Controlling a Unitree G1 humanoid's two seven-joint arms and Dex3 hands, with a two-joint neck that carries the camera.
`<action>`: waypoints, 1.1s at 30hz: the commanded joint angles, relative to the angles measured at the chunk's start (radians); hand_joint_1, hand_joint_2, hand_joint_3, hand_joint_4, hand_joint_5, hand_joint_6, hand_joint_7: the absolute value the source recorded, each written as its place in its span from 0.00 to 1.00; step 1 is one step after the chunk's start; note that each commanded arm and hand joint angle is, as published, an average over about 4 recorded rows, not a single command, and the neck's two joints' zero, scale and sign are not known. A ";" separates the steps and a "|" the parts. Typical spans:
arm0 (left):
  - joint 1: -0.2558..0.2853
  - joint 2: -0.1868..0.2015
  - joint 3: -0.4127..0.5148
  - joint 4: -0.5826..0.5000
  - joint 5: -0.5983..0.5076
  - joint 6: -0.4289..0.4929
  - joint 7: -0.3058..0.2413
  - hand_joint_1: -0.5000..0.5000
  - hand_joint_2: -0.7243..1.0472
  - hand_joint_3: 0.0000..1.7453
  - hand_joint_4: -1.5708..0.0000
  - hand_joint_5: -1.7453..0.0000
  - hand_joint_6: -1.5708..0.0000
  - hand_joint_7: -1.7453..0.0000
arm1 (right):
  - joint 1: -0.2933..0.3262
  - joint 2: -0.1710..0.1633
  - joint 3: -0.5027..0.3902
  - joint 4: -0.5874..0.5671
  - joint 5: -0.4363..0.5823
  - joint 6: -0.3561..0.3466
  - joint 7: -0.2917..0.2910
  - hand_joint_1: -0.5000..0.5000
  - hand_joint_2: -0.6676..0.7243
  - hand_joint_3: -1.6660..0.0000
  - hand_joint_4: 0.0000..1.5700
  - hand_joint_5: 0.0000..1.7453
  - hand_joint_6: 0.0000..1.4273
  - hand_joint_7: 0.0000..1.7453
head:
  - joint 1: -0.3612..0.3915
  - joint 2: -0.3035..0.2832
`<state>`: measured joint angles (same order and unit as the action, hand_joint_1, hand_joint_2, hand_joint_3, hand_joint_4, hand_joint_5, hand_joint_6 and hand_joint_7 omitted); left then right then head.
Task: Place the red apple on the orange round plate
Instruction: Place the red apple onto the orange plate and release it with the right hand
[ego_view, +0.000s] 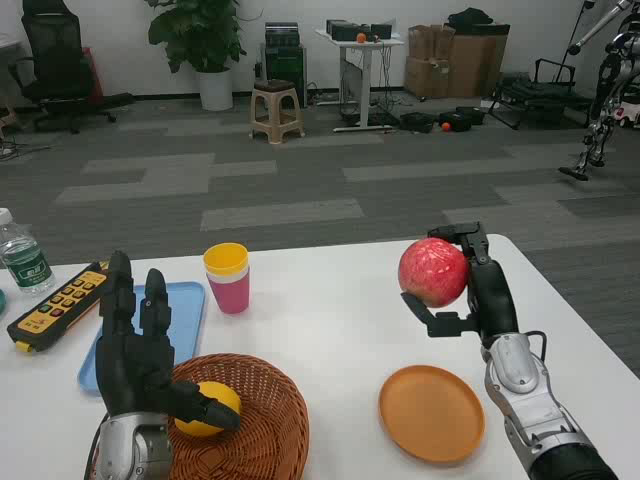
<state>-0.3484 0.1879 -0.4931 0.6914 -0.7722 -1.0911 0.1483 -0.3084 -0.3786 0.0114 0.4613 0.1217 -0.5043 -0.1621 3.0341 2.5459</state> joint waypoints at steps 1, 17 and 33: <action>0.012 -0.019 0.022 -0.018 0.011 -0.019 -0.001 0.00 0.05 0.05 0.88 1.00 1.00 1.00 | 0.049 0.021 -0.028 -0.059 0.014 -0.020 0.000 0.04 0.09 0.05 0.62 0.94 0.80 0.96 | -0.010 0.013; 0.012 -0.019 0.022 -0.017 0.011 -0.019 -0.001 0.00 0.05 0.05 0.89 1.00 1.00 1.00 | 0.049 0.023 -0.030 -0.061 0.013 -0.020 0.000 0.06 0.09 0.05 0.61 0.94 0.80 0.96 | -0.005 0.012; 0.008 -0.016 0.026 -0.017 0.009 -0.019 0.001 0.00 0.05 0.05 0.89 1.00 1.00 1.00 | 0.153 -0.001 -0.043 -0.095 0.017 -0.014 -0.001 0.06 0.09 0.05 0.58 0.94 0.78 0.96 | -0.045 -0.251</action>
<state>-0.3452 0.1664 -0.4757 0.6752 -0.7666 -1.1036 0.1485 -0.1704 -0.3670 -0.0221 0.3844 0.1264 -0.5165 -0.1617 2.9885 2.2989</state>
